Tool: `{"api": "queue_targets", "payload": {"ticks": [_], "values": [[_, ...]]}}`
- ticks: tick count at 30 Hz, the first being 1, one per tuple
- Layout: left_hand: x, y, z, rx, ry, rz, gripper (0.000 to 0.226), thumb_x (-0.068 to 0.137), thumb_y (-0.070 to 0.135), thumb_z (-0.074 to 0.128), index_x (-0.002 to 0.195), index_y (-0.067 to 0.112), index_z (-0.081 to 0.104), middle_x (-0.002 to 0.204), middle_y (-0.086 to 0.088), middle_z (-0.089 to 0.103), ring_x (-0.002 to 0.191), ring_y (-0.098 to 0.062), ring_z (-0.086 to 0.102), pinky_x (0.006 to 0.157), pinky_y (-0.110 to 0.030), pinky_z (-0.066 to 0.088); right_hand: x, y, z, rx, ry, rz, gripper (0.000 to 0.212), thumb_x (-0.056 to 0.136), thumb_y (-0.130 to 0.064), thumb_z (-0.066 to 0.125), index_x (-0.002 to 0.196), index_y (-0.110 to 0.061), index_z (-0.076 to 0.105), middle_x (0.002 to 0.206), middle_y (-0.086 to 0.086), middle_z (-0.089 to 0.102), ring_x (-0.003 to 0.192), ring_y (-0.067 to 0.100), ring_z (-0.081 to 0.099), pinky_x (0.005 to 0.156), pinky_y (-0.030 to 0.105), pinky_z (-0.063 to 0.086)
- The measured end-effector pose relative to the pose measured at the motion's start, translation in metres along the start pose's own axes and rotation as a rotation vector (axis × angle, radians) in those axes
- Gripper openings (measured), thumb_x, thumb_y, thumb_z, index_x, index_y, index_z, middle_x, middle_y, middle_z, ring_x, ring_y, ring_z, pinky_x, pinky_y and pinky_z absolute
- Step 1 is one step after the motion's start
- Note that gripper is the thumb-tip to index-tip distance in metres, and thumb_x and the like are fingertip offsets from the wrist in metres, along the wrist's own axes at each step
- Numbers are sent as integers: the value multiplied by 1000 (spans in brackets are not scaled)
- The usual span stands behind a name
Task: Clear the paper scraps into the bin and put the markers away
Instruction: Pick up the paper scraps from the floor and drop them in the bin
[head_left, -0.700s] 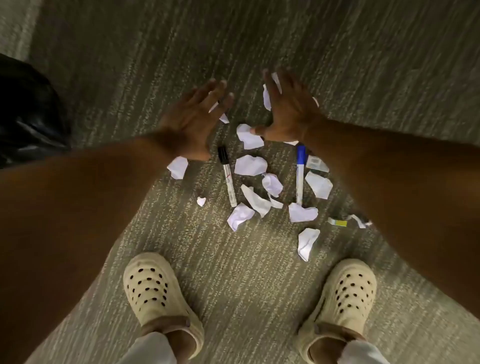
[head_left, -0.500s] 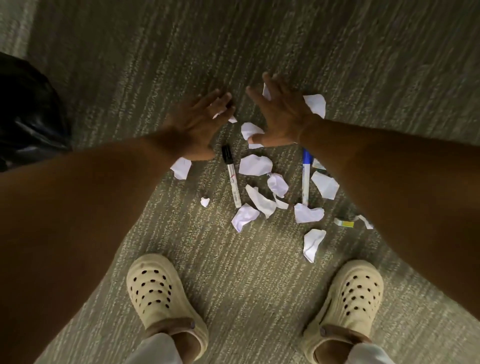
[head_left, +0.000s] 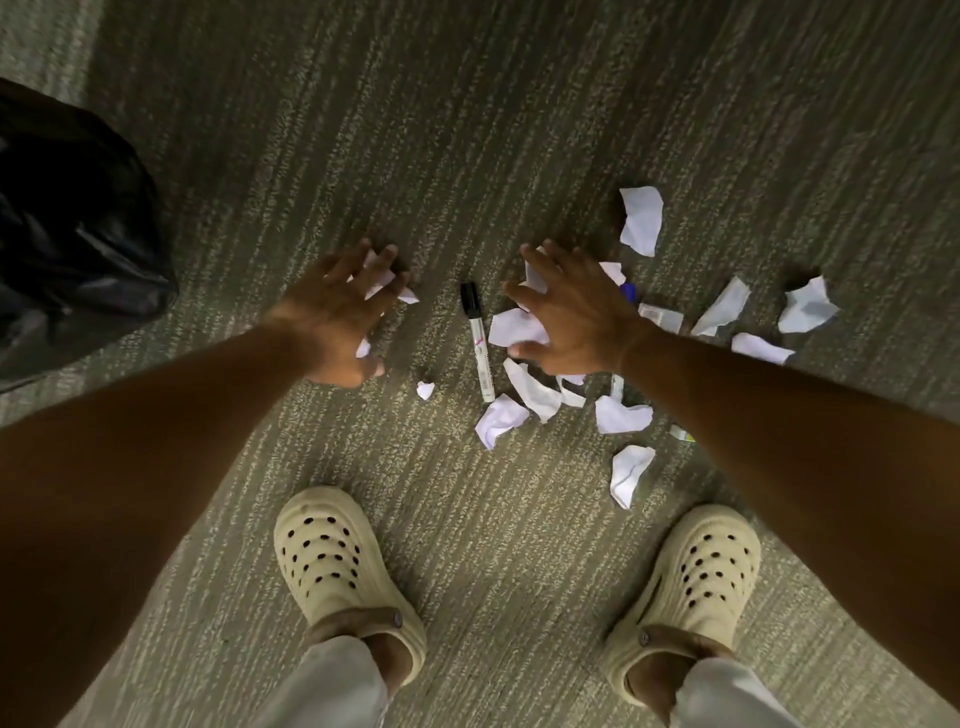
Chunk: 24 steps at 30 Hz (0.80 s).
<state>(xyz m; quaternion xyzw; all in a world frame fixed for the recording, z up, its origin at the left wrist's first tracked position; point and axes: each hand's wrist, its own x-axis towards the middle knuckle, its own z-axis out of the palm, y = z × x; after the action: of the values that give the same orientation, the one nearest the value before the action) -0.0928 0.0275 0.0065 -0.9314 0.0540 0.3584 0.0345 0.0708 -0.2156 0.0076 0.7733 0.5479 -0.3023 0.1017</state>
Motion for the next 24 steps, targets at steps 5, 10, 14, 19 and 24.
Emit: {"api": "queue_targets", "payload": {"ticks": [5,10,14,19,24], "values": [[-16,4,19,43,-20,-1,118,69,61,69,151,19,-6,157,-17,-12,145,-34,0,113,-44,21,-18,-8,21,-83,-96,-38,113,61,-85,52,149,-24,16,159,23,0,145,45,4,113,64,16],[-27,17,26,-9,-5,-26,96,76,24,76,150,7,17,154,-31,6,141,-42,17,97,-53,44,-34,-24,39,-114,-120,1,132,49,-92,54,152,-26,5,159,24,-5,144,49,1,109,71,14],[-31,28,26,-41,-54,-96,90,84,15,67,151,13,7,155,-27,0,143,-40,15,100,-51,42,-45,-45,50,-61,-154,63,133,51,-86,61,152,-27,-2,158,26,-6,143,51,-2,109,72,15],[-37,48,22,-66,-110,-164,83,83,-2,52,151,13,7,155,-28,6,140,-41,22,94,-50,48,-57,-58,60,8,-116,94,105,78,-55,68,151,-27,-1,159,24,-4,144,50,1,108,66,28],[-42,61,20,-37,-156,-190,82,86,1,53,151,13,5,156,-25,11,139,-38,26,97,-48,46,-64,-63,58,49,-133,82,73,91,-6,50,152,-16,12,159,24,3,145,47,5,103,60,38]]}}
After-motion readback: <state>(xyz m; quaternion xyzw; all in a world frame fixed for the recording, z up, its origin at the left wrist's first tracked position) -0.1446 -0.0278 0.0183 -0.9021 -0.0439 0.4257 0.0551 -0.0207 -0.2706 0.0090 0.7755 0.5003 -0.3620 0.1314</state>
